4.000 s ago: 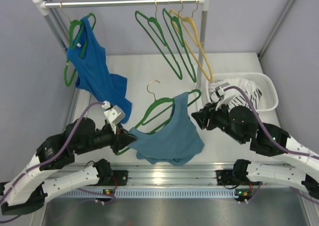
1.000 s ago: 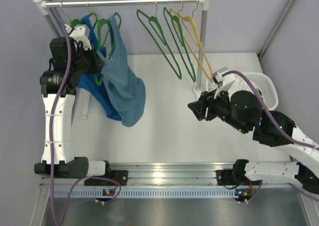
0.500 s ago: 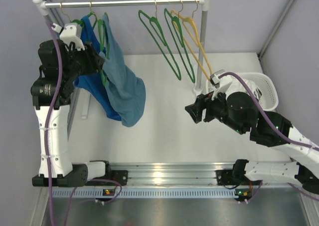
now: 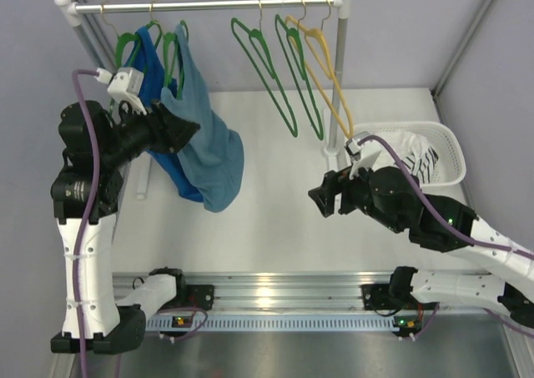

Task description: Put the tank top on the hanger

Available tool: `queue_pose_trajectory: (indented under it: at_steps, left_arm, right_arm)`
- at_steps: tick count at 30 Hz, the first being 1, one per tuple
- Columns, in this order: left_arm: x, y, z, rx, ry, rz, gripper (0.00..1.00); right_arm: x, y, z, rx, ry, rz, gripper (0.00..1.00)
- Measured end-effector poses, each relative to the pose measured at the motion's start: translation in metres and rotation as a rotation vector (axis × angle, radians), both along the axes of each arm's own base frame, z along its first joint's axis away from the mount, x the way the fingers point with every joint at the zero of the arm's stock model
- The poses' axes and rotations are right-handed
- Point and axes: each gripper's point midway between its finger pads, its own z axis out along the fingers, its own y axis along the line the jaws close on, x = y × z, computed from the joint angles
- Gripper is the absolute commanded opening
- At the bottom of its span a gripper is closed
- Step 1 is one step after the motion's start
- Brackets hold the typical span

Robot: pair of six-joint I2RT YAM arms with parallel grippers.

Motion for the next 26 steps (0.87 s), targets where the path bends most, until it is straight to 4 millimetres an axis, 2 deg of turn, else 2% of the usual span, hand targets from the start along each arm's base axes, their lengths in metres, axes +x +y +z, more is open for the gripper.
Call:
queue_pose_trajectory:
  at_steps: [6,10,15,19,23,26]
  left_arm:
    - [-0.019,-0.028,-0.057,-0.071,0.136,-0.112,0.56]
    - [-0.034,-0.054,-0.105,-0.054,0.239,-0.179,0.54]
    - [-0.065,-0.099,-0.173,0.020,0.348,-0.283,0.53]
    - [-0.086,-0.117,-0.217,0.059,0.393,-0.300,0.53]
    - [-0.098,-0.126,-0.245,0.088,0.390,-0.288,0.53]
    - [-0.100,-0.131,-0.252,0.102,0.368,-0.277,0.54]
  right_arm:
    - [-0.002,-0.009,-0.023,-0.014,0.020,-0.024,0.75]
    - [-0.003,-0.016,-0.038,-0.007,0.028,-0.043,0.77]
    - [-0.006,-0.026,-0.065,-0.001,0.050,-0.072,0.82]
    - [-0.009,-0.034,-0.085,0.000,0.073,-0.094,0.82]
    - [-0.010,-0.039,-0.099,-0.008,0.090,-0.115,0.81]
    - [-0.008,-0.038,-0.103,-0.017,0.097,-0.126,0.83]
